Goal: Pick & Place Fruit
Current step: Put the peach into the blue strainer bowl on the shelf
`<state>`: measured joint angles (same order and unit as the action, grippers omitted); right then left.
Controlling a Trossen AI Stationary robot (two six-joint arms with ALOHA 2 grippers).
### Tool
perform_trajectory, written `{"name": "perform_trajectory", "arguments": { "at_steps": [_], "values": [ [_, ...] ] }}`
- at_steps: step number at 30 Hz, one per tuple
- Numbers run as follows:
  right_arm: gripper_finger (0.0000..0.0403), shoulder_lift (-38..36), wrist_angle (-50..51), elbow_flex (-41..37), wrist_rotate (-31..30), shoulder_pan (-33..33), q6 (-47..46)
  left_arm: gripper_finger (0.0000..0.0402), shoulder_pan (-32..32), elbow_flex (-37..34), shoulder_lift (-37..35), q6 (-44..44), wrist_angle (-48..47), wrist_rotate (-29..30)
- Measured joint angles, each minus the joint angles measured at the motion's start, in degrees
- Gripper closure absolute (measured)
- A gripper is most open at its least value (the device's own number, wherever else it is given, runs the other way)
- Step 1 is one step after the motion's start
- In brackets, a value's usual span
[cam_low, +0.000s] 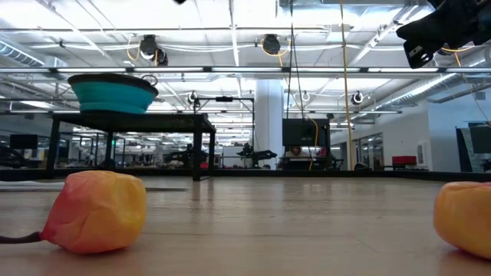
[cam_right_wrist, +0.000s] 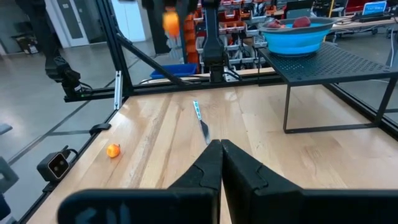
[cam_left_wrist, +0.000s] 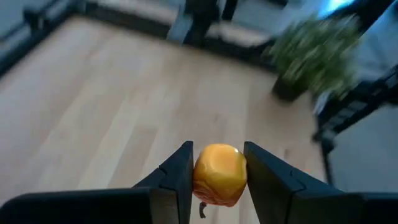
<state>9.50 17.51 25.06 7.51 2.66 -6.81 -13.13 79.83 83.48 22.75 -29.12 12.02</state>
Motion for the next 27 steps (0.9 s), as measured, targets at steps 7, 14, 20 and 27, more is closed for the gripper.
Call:
{"name": "perform_trajectory", "arguments": {
  "at_steps": [7, 14, 20, 27],
  "values": [
    [0.0403, 0.00, 0.52, 0.02, 0.02, -0.02, 0.00, 0.0279, -0.02, 0.00, -1.90, -6.55, 18.00, -4.49],
    [0.0403, 0.00, 0.88, 0.02, 0.02, 0.00, 0.00, 0.0279, -0.09, 0.00, -1.79, -11.23, 34.02, -12.69],
    [0.0403, 0.00, 0.98, 0.02, 0.02, -0.02, 0.00, 0.0279, -0.51, -0.01, -1.72, -13.83, 46.34, -18.16],
    [0.0403, 0.00, 1.25, 0.02, 0.03, 0.00, 0.00, 0.0279, -1.44, -0.02, -1.74, -17.21, 56.75, -21.36]
  ]
}}
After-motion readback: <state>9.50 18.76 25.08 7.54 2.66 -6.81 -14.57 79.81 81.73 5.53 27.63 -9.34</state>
